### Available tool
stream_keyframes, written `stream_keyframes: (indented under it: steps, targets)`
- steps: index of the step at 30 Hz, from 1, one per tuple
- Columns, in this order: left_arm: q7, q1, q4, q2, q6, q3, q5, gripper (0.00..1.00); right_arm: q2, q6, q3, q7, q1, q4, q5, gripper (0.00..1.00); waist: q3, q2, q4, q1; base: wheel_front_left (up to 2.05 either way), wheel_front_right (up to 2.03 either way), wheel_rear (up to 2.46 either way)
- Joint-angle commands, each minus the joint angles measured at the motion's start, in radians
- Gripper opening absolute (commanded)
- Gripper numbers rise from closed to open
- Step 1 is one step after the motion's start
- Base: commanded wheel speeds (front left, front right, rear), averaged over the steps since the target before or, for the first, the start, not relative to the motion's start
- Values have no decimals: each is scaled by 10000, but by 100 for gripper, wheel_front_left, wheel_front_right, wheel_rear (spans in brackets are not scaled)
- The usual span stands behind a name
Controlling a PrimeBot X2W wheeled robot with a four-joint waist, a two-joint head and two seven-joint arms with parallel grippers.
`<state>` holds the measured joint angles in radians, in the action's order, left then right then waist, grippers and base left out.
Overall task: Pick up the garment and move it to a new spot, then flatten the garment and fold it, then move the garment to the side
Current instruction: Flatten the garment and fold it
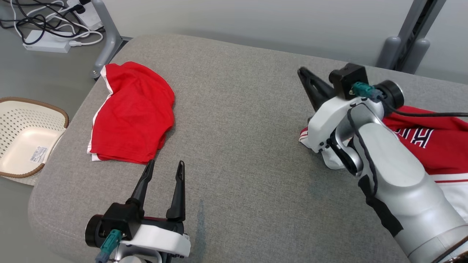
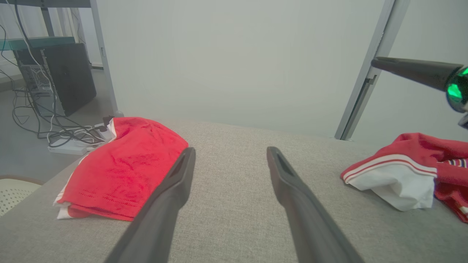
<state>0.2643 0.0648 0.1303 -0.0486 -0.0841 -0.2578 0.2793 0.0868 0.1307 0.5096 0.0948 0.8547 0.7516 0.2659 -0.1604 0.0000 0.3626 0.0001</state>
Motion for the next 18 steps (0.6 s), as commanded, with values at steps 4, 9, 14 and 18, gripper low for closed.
stream_keyframes:
  steps: [4, 9, 14, 18]
  targets:
    - [7, 141, 23, -35, -68, -20, 52, 100, 35, 0, 500, 68, -86, 810, 220, 0, -7, 0, 5, -1, 0, 0, 0]
    - [7, 191, -5, -32, -107, 19, 35, 100, 23, 1, 762, 708, -79, 1368, 671, 0, 67, 0, -226, -1, 0, 0, 0]
    - [5, 150, -19, -32, -41, 133, -115, 100, 91, 1, 732, 1349, -38, 1383, 960, 100, 230, 0, -706, -1, 0, 0, 0]
    - [7, 150, -49, -35, 4, 243, -216, 100, 323, 1, 579, 1600, -286, 1058, 962, 100, 367, 0, -1203, -1, 0, 0, 0]
